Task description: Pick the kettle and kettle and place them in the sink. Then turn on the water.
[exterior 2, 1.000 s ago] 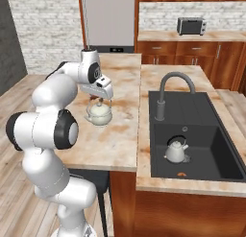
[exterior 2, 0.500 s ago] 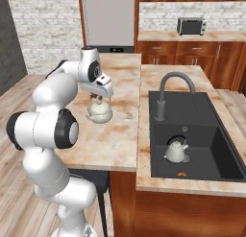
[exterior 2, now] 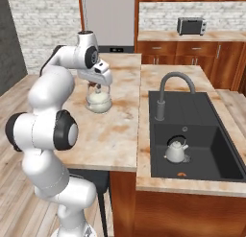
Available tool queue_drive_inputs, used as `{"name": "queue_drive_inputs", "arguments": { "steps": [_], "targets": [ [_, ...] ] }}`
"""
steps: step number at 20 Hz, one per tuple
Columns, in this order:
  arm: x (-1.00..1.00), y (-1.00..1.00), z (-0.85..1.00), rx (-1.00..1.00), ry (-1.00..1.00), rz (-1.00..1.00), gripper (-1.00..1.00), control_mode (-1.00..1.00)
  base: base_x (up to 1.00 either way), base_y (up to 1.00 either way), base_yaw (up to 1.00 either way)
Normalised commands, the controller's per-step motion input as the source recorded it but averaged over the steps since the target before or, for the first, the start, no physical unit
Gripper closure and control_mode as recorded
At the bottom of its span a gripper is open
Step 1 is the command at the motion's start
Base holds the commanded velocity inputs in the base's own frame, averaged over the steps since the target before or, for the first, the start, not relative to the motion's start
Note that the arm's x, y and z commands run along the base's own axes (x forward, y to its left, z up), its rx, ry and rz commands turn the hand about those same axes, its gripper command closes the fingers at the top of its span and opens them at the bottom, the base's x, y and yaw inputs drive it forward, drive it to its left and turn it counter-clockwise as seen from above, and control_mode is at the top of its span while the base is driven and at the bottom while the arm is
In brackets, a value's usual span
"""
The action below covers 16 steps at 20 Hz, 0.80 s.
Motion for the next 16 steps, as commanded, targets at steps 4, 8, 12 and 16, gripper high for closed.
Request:
{"name": "queue_drive_inputs", "arguments": {
  "steps": [4,8,12,16],
  "targets": [
    [-0.38,-0.21,0.61,0.0,0.0,0.01,1.0,-1.0,0.0,0.0,0.0],
    [-0.57,-0.14,0.15,0.01,0.0,0.05,1.0,-1.0,0.0,0.0,0.0],
    [-0.67,-0.07,0.0,0.0,0.0,0.08,1.0,-1.0,0.0,0.0,0.0],
    [-0.6,0.0,0.0,0.0,0.0,0.14,1.0,-1.0,0.0,0.0,0.0]
  ]
}}
